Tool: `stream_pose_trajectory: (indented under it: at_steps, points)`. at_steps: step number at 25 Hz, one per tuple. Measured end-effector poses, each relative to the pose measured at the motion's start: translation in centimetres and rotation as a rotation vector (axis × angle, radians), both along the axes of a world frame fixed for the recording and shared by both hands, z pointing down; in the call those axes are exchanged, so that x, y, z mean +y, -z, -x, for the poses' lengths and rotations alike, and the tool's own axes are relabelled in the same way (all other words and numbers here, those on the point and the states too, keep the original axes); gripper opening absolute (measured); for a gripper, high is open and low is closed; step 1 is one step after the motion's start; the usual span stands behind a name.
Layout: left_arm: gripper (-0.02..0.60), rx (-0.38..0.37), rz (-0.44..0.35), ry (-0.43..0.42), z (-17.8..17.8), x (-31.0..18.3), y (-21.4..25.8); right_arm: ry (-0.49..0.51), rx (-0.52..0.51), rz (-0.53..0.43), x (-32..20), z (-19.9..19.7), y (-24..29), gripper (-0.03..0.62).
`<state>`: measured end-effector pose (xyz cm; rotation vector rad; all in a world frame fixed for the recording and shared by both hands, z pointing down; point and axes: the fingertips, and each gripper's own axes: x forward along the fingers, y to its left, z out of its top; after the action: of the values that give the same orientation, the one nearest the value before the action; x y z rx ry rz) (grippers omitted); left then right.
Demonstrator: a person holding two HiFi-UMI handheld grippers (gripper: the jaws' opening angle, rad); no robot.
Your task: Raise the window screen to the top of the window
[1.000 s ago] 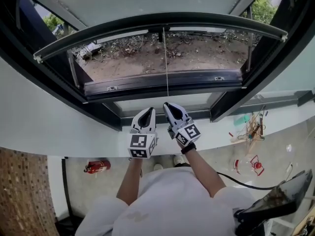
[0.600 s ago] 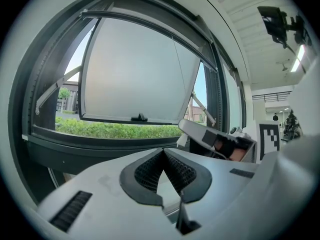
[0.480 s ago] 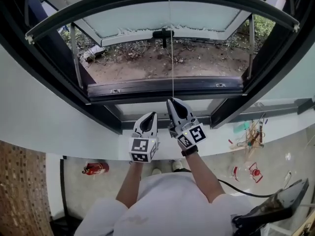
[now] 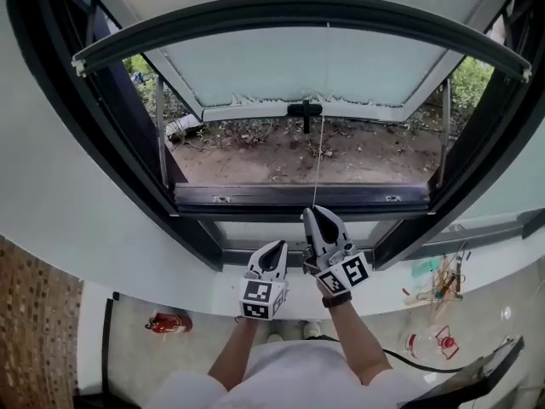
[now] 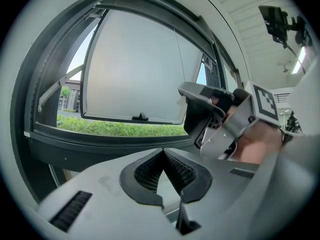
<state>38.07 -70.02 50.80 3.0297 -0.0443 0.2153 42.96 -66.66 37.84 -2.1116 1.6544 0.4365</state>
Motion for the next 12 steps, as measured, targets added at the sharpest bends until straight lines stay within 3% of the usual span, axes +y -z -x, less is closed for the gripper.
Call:
stream_pose_trajectory:
  at_steps: [7,12]
  points:
    - [0.002,0.004,0.007,-0.005,-0.2,0.1,-0.1,0.006,0.037,-0.050,-0.2,-0.5,4.0,0.000]
    - [0.002,0.006,0.002,-0.014,-0.6,0.2,0.2,0.076,0.028,-0.137,0.1,-0.6,8.0,0.000]
